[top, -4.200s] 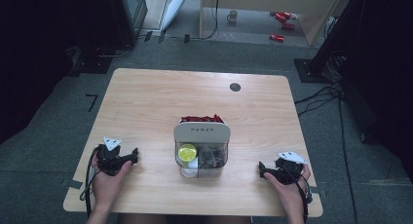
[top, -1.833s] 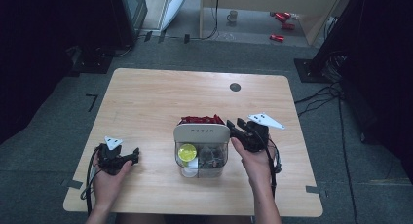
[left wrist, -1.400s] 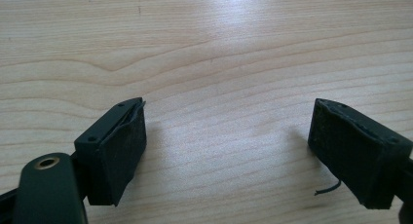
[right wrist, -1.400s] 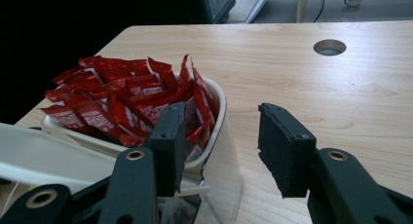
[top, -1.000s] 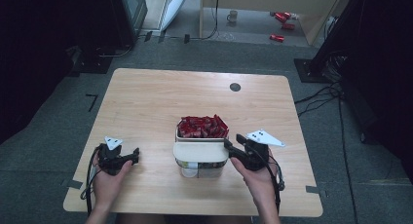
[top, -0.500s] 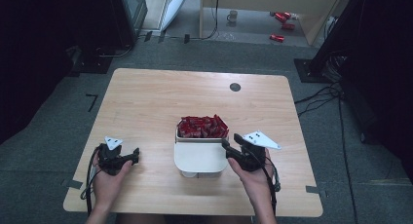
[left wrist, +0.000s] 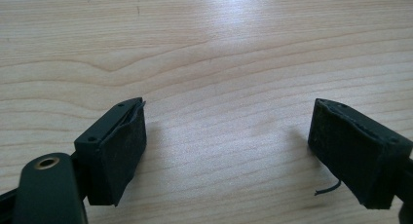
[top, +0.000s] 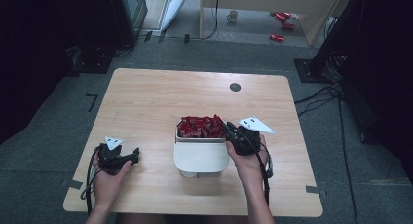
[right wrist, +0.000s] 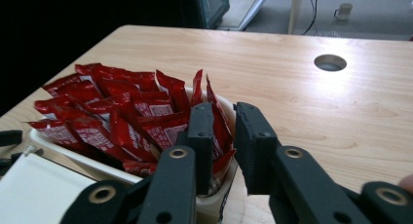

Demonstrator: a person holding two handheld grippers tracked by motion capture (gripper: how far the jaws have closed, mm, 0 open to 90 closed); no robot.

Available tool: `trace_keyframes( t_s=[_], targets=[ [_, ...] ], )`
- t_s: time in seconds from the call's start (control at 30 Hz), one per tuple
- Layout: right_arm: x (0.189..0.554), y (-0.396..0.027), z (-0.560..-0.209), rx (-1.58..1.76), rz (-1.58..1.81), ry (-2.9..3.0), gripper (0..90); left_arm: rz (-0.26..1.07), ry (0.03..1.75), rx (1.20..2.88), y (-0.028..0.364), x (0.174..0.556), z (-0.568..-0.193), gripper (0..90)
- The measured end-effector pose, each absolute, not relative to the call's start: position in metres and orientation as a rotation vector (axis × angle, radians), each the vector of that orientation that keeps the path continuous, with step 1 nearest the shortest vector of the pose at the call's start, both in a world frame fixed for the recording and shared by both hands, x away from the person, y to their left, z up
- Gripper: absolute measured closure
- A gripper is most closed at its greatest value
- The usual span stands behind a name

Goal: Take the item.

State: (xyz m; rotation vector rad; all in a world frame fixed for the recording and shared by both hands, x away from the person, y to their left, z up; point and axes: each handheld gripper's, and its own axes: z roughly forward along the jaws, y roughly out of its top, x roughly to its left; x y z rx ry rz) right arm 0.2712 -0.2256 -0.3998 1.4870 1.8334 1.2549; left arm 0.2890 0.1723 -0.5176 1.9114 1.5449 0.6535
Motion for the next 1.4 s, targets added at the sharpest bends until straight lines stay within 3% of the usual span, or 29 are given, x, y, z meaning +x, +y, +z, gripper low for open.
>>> trace_keyframes(
  t_s=[0.17, 0.8, 1.33, 1.4],
  targets=[
    [0.272, -0.227, -0.399, 1.487, 1.279, 1.834, 90.0, 0.653, 1.543, 1.912, 0.172, 0.289, -0.518, 14.6],
    [0.265, -0.226, -0.363, 1.387, 1.308, 1.775, 90.0, 0.651, 1.542, 1.916, 0.172, 0.289, -0.517, 14.6],
    [0.273, -0.221, -0.383, 1.423, 1.26, 1.818, 90.0, 0.65, 1.541, 1.916, 0.172, 0.289, -0.517, 14.6],
    [0.273, -0.222, -0.385, 1.443, 1.269, 1.808, 83.0, 0.65, 1.542, 1.916, 0.172, 0.289, -0.517, 14.6]
  ],
)
